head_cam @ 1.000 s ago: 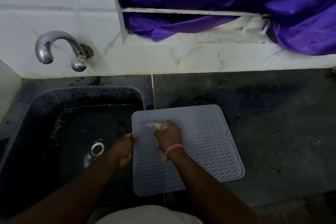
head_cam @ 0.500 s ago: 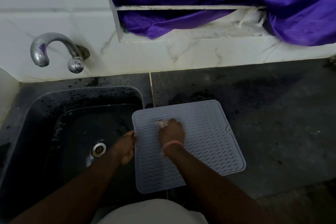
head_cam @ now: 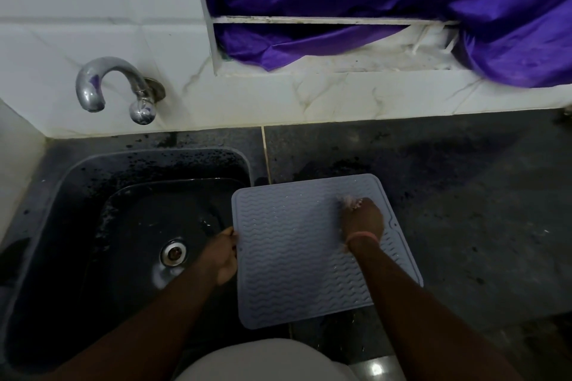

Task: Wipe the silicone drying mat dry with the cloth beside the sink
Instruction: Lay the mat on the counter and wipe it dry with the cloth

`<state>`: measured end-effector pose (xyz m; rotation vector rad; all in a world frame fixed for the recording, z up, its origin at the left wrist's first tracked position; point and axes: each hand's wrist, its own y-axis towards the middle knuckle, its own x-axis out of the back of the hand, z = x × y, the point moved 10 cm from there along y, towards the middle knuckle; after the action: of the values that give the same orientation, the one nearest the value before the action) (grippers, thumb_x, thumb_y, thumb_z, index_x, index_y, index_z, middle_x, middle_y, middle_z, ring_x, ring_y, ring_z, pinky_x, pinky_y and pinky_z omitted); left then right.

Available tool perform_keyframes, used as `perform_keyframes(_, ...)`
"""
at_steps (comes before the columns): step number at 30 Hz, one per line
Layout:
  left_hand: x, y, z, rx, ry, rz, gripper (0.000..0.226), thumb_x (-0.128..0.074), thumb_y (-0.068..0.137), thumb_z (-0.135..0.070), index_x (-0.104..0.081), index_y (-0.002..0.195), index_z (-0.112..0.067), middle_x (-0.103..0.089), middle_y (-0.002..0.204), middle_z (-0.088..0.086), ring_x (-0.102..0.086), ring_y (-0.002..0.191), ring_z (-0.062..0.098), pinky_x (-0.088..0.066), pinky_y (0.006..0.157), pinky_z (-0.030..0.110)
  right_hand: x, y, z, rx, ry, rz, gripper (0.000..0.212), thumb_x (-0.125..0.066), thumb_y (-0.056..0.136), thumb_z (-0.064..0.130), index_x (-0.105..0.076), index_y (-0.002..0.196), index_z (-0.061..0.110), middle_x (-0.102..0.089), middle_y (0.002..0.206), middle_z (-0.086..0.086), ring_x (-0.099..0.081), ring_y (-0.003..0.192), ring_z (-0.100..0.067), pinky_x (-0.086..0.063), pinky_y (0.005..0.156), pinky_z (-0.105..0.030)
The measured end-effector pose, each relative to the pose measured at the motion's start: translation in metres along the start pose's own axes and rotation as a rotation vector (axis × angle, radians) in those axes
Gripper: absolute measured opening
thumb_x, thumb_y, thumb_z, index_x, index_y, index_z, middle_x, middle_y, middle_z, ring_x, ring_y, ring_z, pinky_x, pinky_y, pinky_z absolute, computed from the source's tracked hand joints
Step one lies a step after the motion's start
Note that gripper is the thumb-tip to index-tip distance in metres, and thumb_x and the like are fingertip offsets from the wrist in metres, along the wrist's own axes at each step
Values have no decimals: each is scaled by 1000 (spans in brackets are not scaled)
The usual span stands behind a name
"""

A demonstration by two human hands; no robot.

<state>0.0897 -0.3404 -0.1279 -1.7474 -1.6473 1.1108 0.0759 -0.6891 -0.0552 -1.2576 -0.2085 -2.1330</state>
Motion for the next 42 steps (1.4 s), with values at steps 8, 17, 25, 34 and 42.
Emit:
perform_keyframes(8,-18,-11,-3,-2,-34,67,26,-41,104,-5,-66,111,-11,-73,105,15,-68,98,28,-58,71,38,-115,-139,117,485,-31,456,19,-65,84,26,-64,96,11,-66,96,-8,-63,90,-24,-49,77,-30)
perform_keyframes(17,-15,-17,-3,2,-112,94,31,-43,103,0,-61,126,-8,-67,119,20,-63,105,33,-52,96,47,-8,-47,42,191,141,34,7,-59,90,14,-66,91,12,-67,87,-5,-66,81,-21,-43,66,-23)
perform_keyframes(25,-15,-20,0,-25,-72,42,41,-39,101,4,-56,135,-11,-67,122,18,-66,104,31,-57,78,44,-65,-94,78,359,-100,227,14,-61,88,15,-65,99,9,-66,101,-10,-64,91,-26,-51,78,-31)
perform_keyframes(34,-14,-23,-3,-13,-52,67,45,-37,102,5,-52,141,-11,-61,132,21,-58,123,37,-50,100,50,-29,-67,74,246,117,121,7,-61,87,15,-65,92,13,-69,91,-6,-66,85,-24,-46,70,-26)
perform_keyframes(42,-20,-32,-4,-9,-52,95,45,-37,102,5,-52,140,-15,-65,124,18,-62,116,33,-53,94,47,-48,-84,63,309,-141,122,15,-60,90,15,-62,104,10,-65,101,-10,-64,90,-26,-53,78,-32)
